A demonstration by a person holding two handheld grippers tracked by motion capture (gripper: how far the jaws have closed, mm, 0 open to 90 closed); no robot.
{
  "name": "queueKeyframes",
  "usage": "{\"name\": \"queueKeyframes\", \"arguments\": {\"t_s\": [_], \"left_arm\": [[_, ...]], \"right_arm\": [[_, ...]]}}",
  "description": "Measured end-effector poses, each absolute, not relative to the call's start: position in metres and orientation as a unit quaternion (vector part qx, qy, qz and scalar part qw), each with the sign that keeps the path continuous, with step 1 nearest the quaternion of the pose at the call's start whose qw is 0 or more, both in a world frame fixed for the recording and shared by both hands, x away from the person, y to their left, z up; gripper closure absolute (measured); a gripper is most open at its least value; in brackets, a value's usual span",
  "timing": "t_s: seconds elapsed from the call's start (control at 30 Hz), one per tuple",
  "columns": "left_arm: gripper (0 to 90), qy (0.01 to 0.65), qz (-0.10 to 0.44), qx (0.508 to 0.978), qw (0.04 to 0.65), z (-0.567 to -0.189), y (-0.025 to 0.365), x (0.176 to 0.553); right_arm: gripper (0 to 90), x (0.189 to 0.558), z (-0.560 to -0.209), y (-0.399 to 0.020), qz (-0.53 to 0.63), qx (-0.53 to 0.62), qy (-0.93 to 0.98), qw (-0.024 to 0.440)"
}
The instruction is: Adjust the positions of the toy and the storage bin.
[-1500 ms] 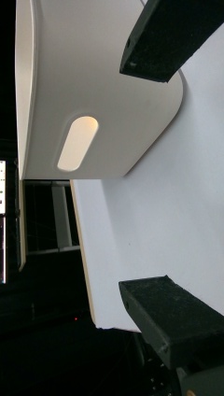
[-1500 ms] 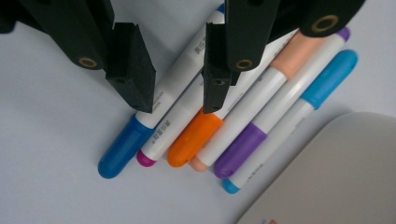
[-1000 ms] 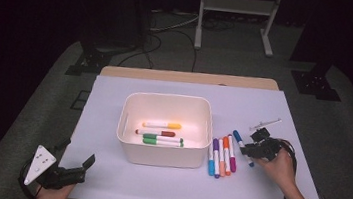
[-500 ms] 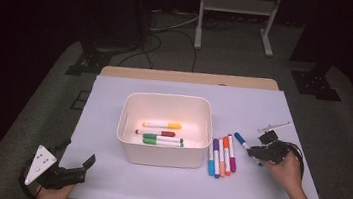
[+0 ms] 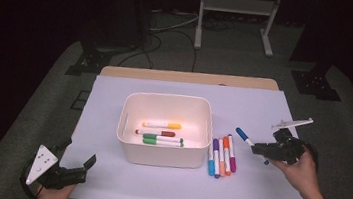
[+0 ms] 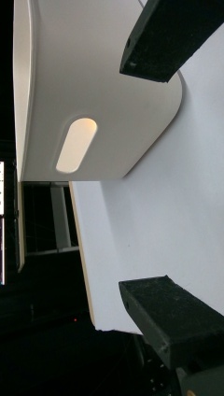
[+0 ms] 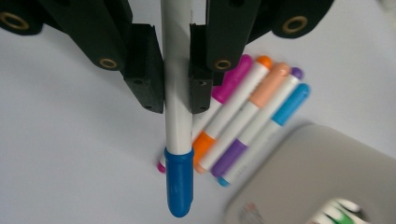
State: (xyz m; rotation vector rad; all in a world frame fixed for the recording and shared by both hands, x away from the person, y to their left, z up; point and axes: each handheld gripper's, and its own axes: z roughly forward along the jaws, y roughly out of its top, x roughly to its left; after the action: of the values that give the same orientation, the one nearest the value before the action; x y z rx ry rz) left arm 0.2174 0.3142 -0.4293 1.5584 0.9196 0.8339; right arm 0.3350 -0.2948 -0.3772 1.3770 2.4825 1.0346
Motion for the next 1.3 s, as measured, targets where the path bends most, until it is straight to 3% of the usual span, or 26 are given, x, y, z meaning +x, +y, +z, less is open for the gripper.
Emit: {"name": "queueKeyframes", "arguments": {"t_s": [0.67,1.0,1.3], "left_arm": [[0.0,0.389,0.349,0.658,0.542,-0.430,0.314,0.218],[0.0,0.388,0.347,0.658,0.544,-0.430,0.314,0.218],[0.0,0.387,0.347,0.658,0.545,-0.430,0.315,0.218]], "right_arm": [[75.5,0.318,-0.265,-0.245,0.396,0.344,0.849,0.063],[75.5,0.324,-0.240,-0.191,0.393,0.281,0.874,0.048],[75.5,0.331,-0.237,-0.145,0.384,0.239,0.892,0.026]]}}
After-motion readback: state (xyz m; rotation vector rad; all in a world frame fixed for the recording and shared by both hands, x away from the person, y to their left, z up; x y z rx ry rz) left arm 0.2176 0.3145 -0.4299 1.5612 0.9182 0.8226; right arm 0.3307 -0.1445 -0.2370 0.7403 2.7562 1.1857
